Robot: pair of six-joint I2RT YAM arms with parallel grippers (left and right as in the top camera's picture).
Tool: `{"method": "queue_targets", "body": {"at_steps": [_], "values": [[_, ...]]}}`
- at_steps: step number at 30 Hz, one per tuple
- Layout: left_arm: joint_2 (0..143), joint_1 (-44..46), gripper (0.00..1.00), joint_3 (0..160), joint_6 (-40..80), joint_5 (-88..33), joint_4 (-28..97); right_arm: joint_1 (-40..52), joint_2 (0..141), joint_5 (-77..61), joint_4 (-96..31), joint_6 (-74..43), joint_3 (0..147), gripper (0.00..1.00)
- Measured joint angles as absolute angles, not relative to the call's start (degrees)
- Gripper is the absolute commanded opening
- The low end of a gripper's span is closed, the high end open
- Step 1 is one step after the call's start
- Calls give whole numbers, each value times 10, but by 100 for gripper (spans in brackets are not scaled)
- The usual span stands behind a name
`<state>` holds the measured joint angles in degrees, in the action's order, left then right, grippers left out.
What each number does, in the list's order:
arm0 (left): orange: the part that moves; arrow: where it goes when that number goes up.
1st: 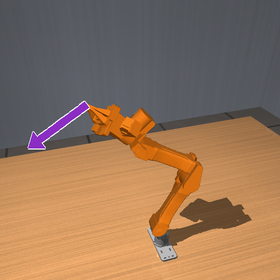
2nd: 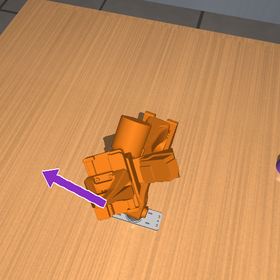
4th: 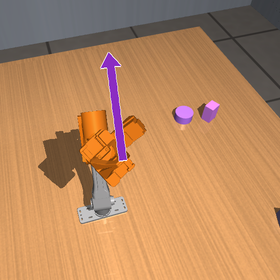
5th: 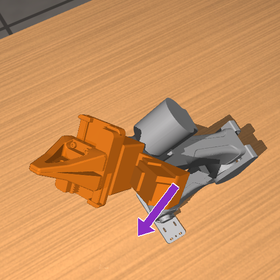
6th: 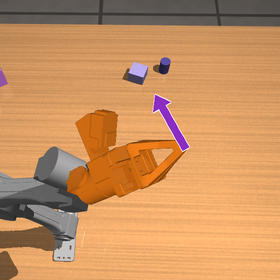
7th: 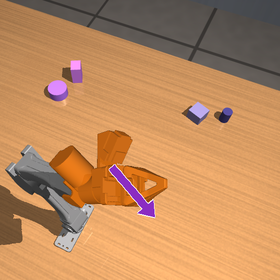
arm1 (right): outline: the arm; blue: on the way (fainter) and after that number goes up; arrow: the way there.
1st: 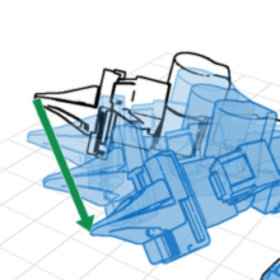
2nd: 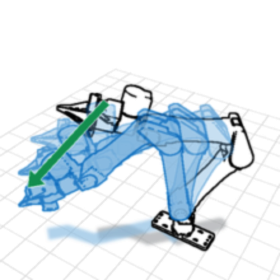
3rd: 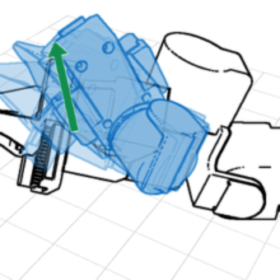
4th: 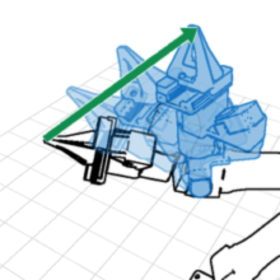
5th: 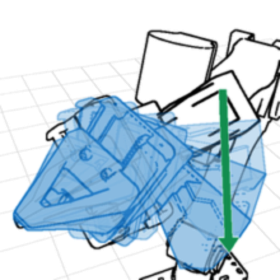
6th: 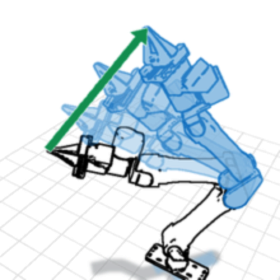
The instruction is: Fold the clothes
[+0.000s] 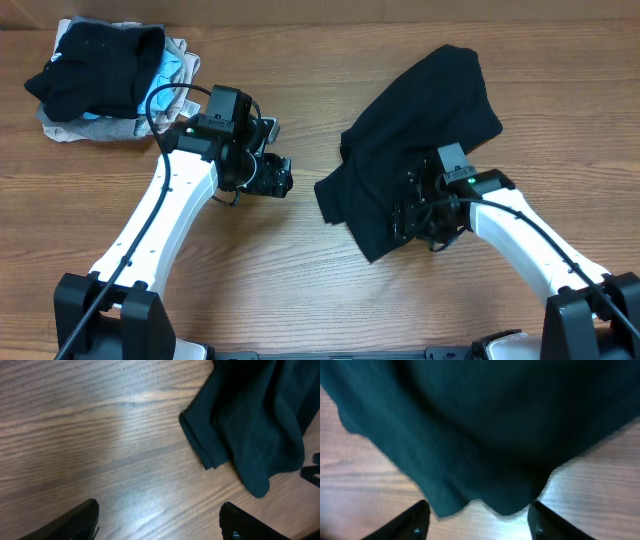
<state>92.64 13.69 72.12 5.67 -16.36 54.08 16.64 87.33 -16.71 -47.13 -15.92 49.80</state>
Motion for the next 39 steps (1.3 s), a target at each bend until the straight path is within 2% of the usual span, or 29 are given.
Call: {"method": "queue_targets", "body": {"at_steps": [2, 3, 7, 10, 14, 18, 24, 30, 39], "values": [[926, 137, 80, 716, 59, -163, 531, 170, 873, -165, -442, -161, 477, 61], [926, 137, 81, 716, 59, -163, 528, 171, 873, -164, -430, -163, 469, 56], [926, 137, 80, 716, 61, -163, 506, 173, 884, -161, -399, -173, 456, 5], [926, 137, 79, 716, 61, -162, 486, 172, 892, -160, -401, -185, 456, 4], [926, 147, 79, 716, 61, -162, 468, 147, 891, -163, -474, -201, 481, 4], [926, 180, 81, 716, 45, -160, 467, 96, 858, -163, -605, -197, 584, 4], [927, 218, 82, 716, 22, -160, 464, 43, 790, -163, -726, -156, 757, 4], [970, 237, 83, 712, -11, -160, 394, 19, 787, -159, -753, -130, 828, 4], [1081, 240, 84, 706, -21, -189, 300, -96, 787, -156, -765, -107, 830, 4]]}}
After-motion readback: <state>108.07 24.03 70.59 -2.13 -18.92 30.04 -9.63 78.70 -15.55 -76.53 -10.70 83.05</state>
